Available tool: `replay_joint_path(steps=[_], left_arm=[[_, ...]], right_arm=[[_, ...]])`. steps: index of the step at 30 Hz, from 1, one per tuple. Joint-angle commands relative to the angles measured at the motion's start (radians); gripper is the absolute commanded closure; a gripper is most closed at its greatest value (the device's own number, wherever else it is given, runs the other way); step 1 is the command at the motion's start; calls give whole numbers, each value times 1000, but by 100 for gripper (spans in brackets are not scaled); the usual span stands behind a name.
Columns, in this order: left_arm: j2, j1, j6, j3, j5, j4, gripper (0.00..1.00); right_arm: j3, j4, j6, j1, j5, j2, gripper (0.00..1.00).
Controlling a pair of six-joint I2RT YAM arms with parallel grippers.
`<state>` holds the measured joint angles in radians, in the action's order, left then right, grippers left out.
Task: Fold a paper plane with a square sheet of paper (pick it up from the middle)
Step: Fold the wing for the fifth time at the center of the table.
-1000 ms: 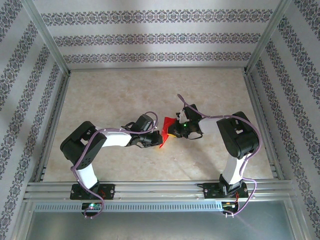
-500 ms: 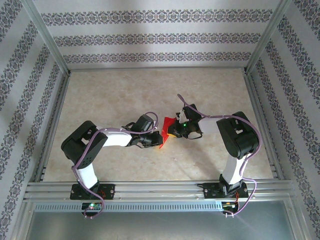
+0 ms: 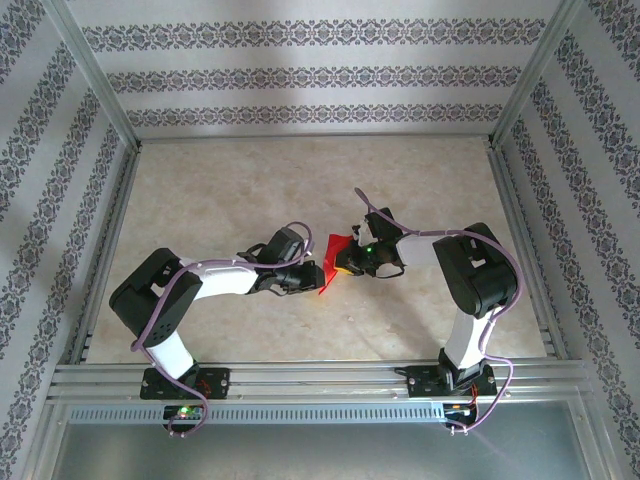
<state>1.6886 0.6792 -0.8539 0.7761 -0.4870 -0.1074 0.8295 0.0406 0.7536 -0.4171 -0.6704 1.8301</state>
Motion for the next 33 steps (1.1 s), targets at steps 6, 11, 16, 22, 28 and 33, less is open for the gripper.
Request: replay_joint_path(steps=[6,11,16,22,28,33], left_arm=[[21,-6,4,-15,-15,15,90],[43,-4,4,-13,-32,3,94],[64,0,10,-10,-44,-3,96],[72,10,25,3,-37,24,96],[75,15,36,13,-16,64,96],[54,19,64,42,17,149,92]], right_arm=[[-6,-67,2,-14,84,54,87],[-4,-70,4,-15,86,57,87],[-4,-77,5,-14,88,58,87],[-4,-83,7,-14,91,61,87],[-3,-86,8,-14,92,64,87],[-1,-91,8,-14,96,67,87]])
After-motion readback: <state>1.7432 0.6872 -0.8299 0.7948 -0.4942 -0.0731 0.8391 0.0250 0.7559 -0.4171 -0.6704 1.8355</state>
